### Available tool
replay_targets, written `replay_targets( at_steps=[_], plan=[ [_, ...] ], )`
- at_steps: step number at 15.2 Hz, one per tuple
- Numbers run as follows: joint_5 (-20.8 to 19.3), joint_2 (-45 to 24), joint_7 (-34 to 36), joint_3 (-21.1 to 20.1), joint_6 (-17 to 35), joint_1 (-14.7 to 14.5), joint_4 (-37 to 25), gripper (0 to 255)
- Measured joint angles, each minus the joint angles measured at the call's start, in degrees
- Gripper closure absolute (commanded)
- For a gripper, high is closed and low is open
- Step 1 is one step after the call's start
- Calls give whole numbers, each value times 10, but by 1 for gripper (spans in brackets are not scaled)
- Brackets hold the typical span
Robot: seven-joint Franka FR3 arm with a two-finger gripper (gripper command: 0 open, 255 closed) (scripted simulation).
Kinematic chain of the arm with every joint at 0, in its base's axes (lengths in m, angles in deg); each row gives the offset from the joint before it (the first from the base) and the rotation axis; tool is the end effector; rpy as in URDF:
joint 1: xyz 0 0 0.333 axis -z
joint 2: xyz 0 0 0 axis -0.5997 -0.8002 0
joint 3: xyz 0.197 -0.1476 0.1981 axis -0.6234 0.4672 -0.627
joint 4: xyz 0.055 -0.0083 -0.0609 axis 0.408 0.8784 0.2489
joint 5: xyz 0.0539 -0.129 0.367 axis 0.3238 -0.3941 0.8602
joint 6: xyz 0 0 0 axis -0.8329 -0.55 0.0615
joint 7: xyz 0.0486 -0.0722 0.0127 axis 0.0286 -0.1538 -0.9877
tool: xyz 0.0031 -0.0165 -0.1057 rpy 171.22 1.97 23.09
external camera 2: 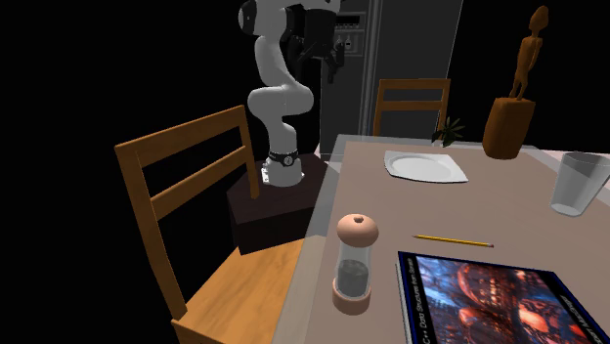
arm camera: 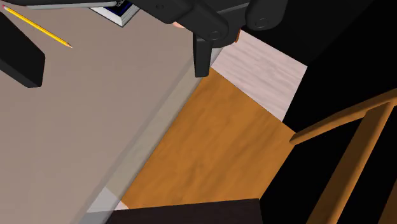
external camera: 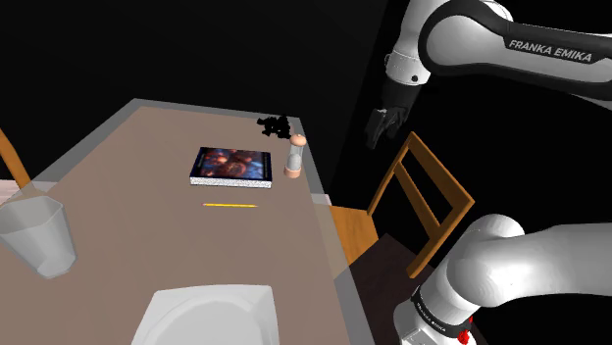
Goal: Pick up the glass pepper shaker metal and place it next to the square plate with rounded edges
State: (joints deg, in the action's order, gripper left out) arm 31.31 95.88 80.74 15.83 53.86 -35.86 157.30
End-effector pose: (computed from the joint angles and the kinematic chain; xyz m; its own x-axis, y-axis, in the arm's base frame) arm 0.3131 0.0058 0.5931 0.9991 0.0021 0.0422 -0.0029 -0.9931 0.1174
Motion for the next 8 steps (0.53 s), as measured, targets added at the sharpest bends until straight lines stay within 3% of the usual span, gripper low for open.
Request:
replay_targets(
  at_steps=[4,8],
  plan=[
    [-5,-41,-7,6,27,2,-14,0],
    [-14,-122,-21,17,86,7,-35,0]
  ],
)
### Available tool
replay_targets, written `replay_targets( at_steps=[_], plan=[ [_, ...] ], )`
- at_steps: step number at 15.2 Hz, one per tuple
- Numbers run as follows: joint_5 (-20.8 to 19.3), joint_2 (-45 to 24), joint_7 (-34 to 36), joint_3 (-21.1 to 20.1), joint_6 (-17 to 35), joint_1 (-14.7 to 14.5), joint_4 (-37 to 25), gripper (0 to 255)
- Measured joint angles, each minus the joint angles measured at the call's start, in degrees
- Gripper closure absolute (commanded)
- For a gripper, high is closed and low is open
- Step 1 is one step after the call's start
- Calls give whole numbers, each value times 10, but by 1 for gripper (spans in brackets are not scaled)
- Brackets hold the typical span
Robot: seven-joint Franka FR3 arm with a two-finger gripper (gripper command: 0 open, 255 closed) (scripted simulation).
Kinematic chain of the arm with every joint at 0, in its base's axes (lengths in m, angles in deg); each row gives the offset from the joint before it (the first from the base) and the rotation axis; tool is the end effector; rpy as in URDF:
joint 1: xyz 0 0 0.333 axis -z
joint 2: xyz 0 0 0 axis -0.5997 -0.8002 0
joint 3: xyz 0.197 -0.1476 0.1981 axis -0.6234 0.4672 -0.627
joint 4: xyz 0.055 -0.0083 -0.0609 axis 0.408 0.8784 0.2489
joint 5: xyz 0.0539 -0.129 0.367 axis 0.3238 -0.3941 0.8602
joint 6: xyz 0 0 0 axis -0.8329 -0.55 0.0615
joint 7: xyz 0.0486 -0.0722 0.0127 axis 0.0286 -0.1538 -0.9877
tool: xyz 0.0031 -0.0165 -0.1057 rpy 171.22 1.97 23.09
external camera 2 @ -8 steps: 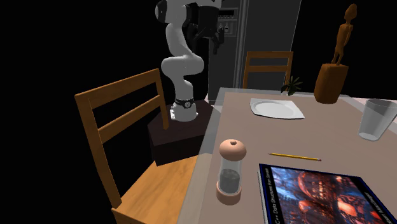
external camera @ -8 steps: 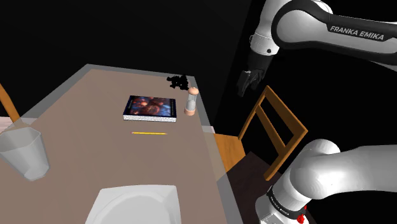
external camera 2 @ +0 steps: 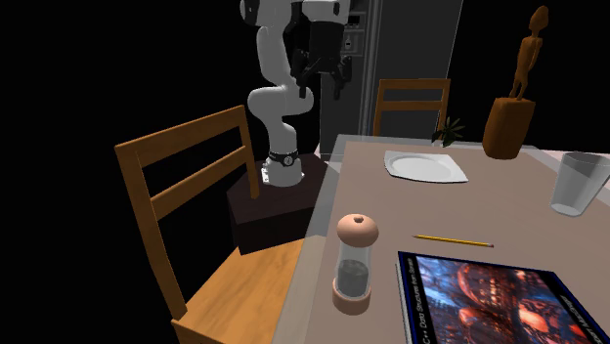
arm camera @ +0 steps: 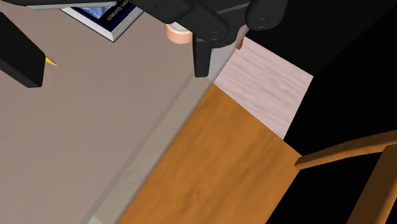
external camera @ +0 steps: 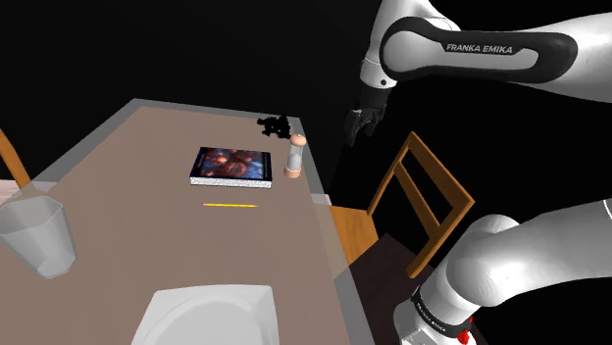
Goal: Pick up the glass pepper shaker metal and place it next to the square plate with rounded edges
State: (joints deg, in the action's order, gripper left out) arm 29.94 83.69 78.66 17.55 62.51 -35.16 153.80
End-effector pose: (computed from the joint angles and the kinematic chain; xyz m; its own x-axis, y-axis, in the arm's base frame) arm 0.3840 -0.0124 0.5624 0.9991 0.0233 0.0367 0.0189 -0.9929 0.1172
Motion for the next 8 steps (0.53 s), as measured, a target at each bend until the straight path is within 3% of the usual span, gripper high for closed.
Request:
replay_targets(
  at_steps=[8],
  plan=[
    [-10,-175,-32,20,79,8,-97,0]
  ],
)
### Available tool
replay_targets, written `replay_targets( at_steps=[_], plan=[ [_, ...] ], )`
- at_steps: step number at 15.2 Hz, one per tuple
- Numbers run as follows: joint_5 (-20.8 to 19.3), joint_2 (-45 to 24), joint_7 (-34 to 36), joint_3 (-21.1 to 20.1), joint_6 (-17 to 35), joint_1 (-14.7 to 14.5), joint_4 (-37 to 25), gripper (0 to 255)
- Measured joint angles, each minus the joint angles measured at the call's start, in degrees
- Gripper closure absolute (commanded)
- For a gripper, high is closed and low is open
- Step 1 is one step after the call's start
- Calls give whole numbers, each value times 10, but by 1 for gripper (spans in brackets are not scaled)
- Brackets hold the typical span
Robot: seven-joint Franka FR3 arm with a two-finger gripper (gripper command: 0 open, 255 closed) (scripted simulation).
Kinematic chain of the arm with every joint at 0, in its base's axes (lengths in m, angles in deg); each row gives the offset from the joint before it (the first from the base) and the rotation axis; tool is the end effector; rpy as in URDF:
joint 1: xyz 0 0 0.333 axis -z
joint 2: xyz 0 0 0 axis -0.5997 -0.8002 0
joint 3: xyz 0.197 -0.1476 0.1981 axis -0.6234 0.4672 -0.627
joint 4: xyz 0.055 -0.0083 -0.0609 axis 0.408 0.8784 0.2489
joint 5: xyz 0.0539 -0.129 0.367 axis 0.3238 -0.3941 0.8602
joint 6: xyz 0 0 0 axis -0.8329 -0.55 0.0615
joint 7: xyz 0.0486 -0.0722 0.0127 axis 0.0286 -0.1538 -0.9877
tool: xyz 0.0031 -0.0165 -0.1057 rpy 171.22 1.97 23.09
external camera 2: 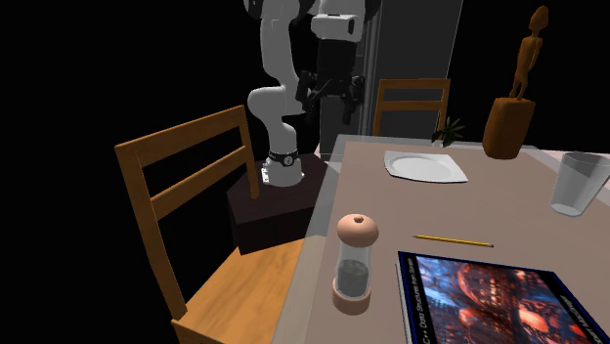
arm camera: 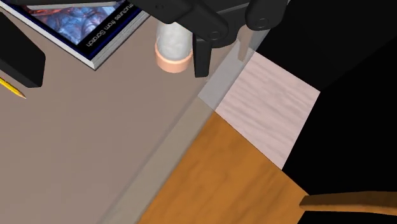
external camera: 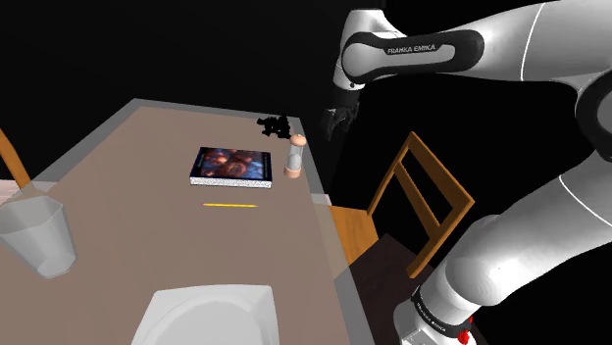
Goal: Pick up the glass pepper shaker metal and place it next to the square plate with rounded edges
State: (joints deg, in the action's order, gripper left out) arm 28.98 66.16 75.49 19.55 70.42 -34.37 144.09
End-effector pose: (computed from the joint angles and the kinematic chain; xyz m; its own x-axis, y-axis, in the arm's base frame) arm 0.4805 -0.0381 0.5247 0.9981 0.0524 0.0310 0.0484 -0.9919 0.1175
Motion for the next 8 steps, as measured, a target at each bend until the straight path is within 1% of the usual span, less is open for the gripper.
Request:
replay_targets(
  at_steps=[6,8],
  plan=[
    [1,-132,-19,7,37,3,-95,0],
    [3,-180,-27,9,36,5,-143,0]
  ],
)
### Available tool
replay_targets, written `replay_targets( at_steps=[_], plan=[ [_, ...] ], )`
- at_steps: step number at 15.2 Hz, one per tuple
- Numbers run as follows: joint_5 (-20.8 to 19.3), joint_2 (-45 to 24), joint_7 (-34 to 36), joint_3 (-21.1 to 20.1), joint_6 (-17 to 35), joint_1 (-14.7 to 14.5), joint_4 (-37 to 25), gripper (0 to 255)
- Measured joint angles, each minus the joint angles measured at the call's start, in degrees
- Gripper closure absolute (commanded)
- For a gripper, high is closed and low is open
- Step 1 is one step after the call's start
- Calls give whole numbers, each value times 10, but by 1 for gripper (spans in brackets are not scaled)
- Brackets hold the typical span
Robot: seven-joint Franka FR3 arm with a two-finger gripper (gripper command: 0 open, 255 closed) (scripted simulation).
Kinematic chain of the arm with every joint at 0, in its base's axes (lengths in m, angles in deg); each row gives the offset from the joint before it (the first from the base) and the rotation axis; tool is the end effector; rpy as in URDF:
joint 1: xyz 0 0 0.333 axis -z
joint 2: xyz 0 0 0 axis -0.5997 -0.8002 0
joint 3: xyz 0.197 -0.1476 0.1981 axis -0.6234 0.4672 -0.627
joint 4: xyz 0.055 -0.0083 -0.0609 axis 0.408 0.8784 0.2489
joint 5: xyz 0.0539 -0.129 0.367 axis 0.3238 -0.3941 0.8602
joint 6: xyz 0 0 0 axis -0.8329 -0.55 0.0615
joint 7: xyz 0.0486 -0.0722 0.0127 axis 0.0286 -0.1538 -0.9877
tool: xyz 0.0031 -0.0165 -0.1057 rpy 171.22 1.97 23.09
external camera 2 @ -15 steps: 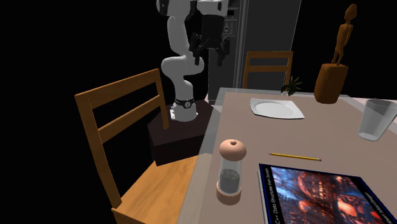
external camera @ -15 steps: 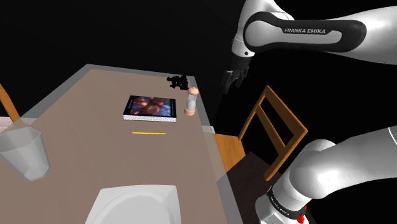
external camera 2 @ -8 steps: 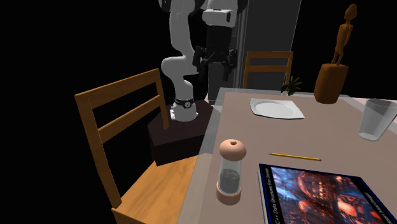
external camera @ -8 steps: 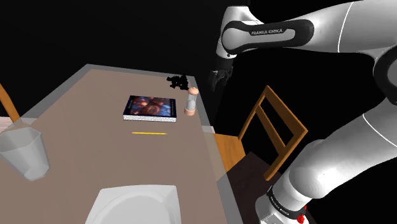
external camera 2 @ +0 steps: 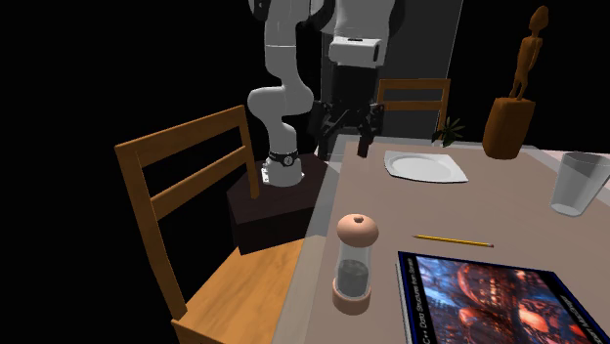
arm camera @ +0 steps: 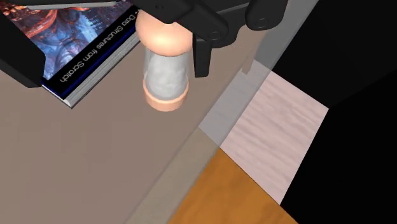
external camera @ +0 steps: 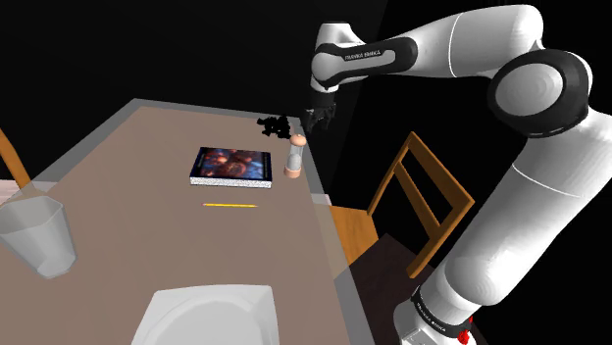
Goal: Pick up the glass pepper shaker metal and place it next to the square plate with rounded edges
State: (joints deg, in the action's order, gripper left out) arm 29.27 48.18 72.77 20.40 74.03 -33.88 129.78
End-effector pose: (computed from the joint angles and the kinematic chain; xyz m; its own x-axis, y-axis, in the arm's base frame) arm 0.5772 -0.0553 0.4843 0.9964 0.0812 0.0242 0.0779 -0.9901 0.1172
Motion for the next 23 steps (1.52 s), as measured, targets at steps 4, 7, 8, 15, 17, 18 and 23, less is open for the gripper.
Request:
replay_targets(
  at_steps=[4,7,8,15,17,18,23],
  plan=[
    [4,-89,-16,2,-2,4,-91,0],
    [7,-165,-25,2,-8,6,-173,0],
    [8,-191,-27,1,-12,7,-202,0],
    [10,-252,-37,2,-1,12,-253,0],
    [10,-259,-37,2,13,14,-245,0],
    [10,-261,-37,2,18,14,-242,0],
    [9,-262,-37,2,22,14,-239,0]
  ],
)
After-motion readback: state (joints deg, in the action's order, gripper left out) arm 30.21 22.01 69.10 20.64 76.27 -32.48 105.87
